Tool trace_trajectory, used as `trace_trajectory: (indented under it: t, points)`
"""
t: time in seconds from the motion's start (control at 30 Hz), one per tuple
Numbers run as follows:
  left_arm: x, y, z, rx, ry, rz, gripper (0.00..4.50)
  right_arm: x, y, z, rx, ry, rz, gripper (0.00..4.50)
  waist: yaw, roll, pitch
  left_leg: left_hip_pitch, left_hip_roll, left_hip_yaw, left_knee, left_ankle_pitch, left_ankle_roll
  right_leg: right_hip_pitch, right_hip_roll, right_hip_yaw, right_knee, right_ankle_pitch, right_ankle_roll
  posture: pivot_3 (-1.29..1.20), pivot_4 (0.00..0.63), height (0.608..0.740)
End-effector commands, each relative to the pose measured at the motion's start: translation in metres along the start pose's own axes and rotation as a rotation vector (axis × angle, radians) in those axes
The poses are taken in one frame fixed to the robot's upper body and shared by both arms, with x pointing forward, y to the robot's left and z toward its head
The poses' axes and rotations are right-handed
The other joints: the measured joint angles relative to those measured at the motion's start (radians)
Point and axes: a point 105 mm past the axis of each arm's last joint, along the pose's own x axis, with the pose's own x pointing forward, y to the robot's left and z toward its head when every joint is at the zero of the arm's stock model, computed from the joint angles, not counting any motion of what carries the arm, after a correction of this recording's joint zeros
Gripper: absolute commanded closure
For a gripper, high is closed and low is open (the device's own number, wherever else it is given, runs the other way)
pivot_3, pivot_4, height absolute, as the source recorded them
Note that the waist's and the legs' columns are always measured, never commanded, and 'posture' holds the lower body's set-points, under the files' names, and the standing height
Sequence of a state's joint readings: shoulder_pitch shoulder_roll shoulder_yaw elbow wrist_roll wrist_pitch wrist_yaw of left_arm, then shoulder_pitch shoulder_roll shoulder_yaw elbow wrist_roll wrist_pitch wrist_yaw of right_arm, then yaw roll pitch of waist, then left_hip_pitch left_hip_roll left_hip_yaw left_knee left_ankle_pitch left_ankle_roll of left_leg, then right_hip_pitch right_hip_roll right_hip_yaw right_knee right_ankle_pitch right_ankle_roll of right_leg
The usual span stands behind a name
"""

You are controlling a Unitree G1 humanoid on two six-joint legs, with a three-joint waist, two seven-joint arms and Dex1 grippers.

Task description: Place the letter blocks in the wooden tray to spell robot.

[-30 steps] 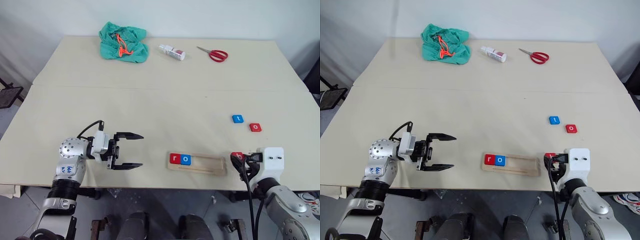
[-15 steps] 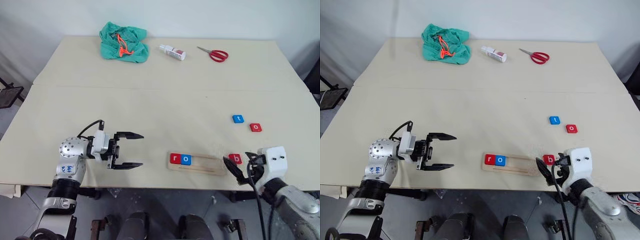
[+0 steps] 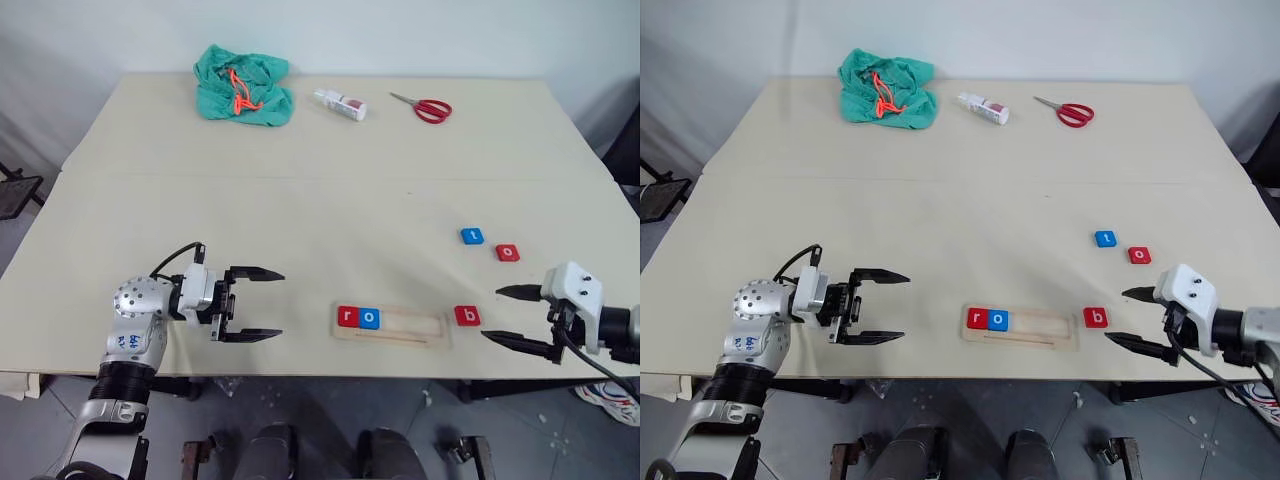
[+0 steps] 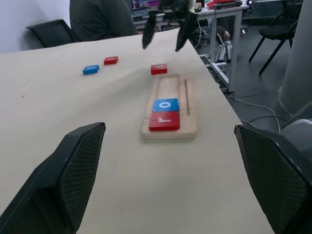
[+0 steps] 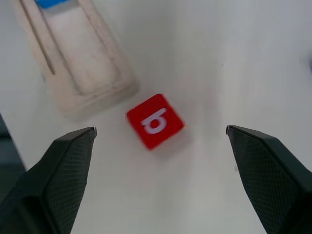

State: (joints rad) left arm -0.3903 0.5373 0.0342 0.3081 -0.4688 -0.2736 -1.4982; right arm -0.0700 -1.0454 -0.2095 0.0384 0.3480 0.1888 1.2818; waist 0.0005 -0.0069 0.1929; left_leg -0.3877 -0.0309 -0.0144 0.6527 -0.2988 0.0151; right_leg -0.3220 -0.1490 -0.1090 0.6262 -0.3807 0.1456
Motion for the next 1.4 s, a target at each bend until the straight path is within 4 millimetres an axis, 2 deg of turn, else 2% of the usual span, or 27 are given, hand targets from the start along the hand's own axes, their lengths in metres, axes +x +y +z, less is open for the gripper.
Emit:
trace_trajectory:
  t: [0.03,0.27,0.57,0.67,0.9,0.93,1.03,1.13,1.27,1.4]
  points:
    - [-0.006,-0.001,0.010,0.036,-0.005,0.016,0.00,0.003,0.000,-0.002,-0.070,0.022,0.094,0.04,0.003,0.000,0.000,-0.001,0.000,0.000,0.000,0.000,0.000,0.000,0.000,0.000,0.000,0.000,0.000,0.00,0.150,0.740]
    - [-0.008,-0.009,0.013,0.034,0.002,0.033,0.00,0.015,-0.006,-0.006,-0.136,0.044,0.172,0.04,0.006,0.000,0.000,-0.002,-0.001,-0.001,0.003,0.000,0.000,0.000,-0.001,-0.001,0.000,0.000,0.000,0.00,0.150,0.740]
    - [-0.010,-0.008,0.015,0.037,0.011,0.047,0.00,0.032,-0.011,-0.010,-0.140,0.044,0.168,0.04,0.004,0.000,0.000,-0.002,-0.001,-0.001,0.004,0.000,0.000,0.000,-0.001,-0.001,0.000,0.000,0.000,0.00,0.150,0.740]
    - [-0.009,-0.007,0.016,0.039,0.011,0.049,0.00,0.034,-0.012,-0.014,-0.120,0.061,0.161,0.55,0.004,0.000,0.000,-0.002,-0.001,-0.001,0.004,0.000,0.000,0.000,-0.001,-0.001,0.000,0.000,0.000,0.00,0.150,0.740]
    - [-0.010,-0.003,0.015,0.039,0.014,0.051,0.00,0.033,-0.019,-0.014,-0.122,0.064,0.134,2.90,0.004,0.000,0.000,-0.002,-0.001,-0.001,0.004,0.000,0.000,0.000,-0.001,-0.001,0.000,0.000,0.000,0.00,0.150,0.740]
    - [-0.009,-0.002,0.015,0.039,0.014,0.052,0.00,0.033,-0.021,-0.011,-0.124,0.057,0.127,3.04,0.004,0.000,0.000,-0.002,-0.001,-0.001,0.004,0.000,0.000,0.000,-0.001,-0.001,0.000,0.000,0.000,0.00,0.150,0.740]
    - [-0.008,-0.001,0.015,0.040,0.012,0.051,0.00,0.032,-0.028,0.003,-0.110,0.019,0.092,3.04,0.004,0.000,0.000,-0.002,-0.001,-0.001,0.005,0.000,0.000,0.000,-0.001,-0.001,0.000,0.000,0.000,0.00,0.150,0.740]
    - [-0.007,0.000,0.015,0.042,0.007,0.044,0.00,0.033,-0.025,0.038,-0.076,-0.091,0.087,3.04,0.002,0.000,0.000,-0.003,0.000,-0.001,0.004,0.000,0.000,0.000,-0.001,-0.001,0.000,0.000,0.000,0.00,0.150,0.740]
    - [-0.004,-0.001,0.015,0.037,-0.003,0.028,0.00,0.043,0.000,0.068,-0.005,-0.155,0.145,3.04,0.002,0.001,0.001,-0.003,0.000,-0.002,0.004,0.000,0.000,-0.001,0.000,-0.001,0.000,0.000,0.000,0.00,0.150,0.740]
    - [-0.002,-0.001,0.014,0.037,-0.007,0.020,0.00,0.057,0.025,0.077,-0.008,-0.154,0.190,3.04,0.008,0.001,0.001,-0.003,0.000,-0.002,0.004,-0.001,-0.001,0.000,0.000,-0.001,0.000,0.000,0.000,0.00,0.150,0.740]
